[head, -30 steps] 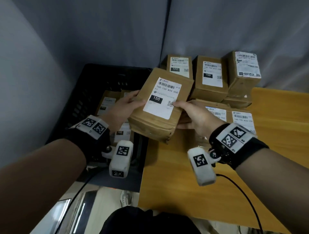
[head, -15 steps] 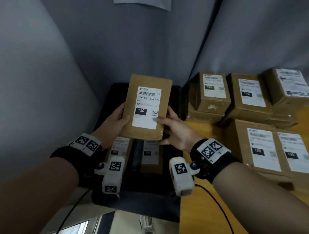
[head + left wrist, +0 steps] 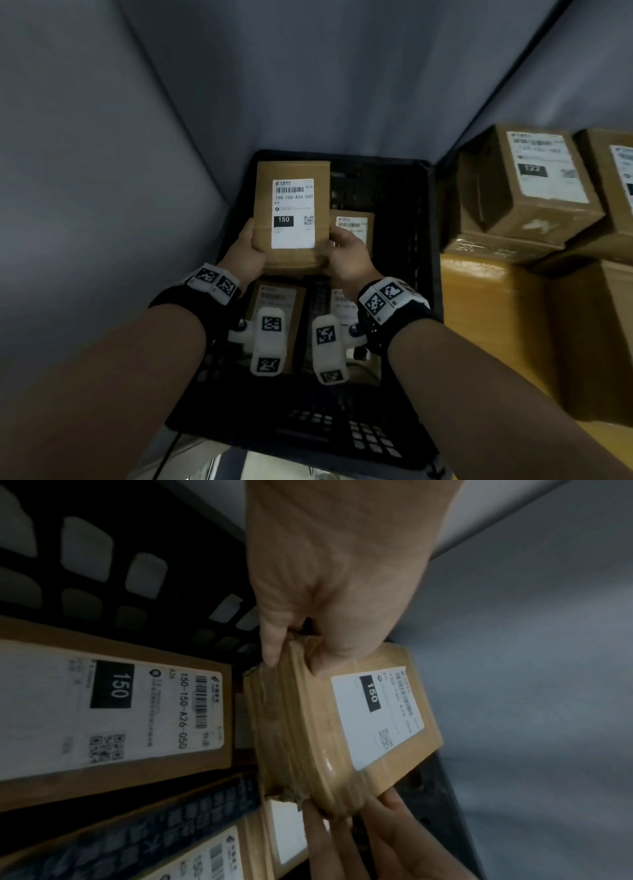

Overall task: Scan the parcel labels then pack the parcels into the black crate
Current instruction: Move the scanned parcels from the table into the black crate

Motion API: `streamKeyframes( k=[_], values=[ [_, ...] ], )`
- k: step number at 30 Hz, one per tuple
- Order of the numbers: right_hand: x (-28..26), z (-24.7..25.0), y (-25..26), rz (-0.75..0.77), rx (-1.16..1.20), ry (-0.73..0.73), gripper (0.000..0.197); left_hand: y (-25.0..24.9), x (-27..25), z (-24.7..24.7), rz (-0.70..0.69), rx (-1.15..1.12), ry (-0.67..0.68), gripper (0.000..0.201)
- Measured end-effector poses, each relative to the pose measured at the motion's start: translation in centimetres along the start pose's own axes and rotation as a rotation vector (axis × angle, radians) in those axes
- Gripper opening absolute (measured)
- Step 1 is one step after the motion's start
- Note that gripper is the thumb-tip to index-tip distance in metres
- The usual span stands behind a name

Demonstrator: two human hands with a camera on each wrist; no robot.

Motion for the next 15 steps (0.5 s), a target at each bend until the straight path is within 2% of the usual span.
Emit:
streamKeyframes(
  k=[3, 5, 7, 10, 15],
  values=[
    [2.1, -0.6, -2.4, -0.052, -0.056, -0.040, 0.057, 1.8, 1.3, 0.4, -0.007, 0.112, 0.011, 0.064],
    [2.8, -0.7, -3.4, -0.051, -0.057, -0.058, 0.062, 1.9, 1.3, 0.4, -0.064, 0.166, -0.001, 0.055],
    [1.8, -0.9, -2.2, -0.067, -0.038, -0.077, 0.063, 1.6, 1.3, 0.1, -0.129, 0.257, -0.063, 0.048],
    [1.7, -0.7, -1.6, -0.059, 0.033, -0.109, 0.054, 1.0, 1.4, -0.4, -0.153, 0.423, -0.187, 0.045],
    [1.1, -0.5, -2.0, -0.042, 0.064, -0.102, 0.051, 0.5, 1.0, -0.2, -0.195, 0.561, -0.212, 0.032]
  ],
)
Point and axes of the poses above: each hand's wrist, its own x-axis towards the middle knuckle, its own z-axis out of the back of the hand, y = z × x, the point moved 2 cm from there along x, towards the middle knuckle
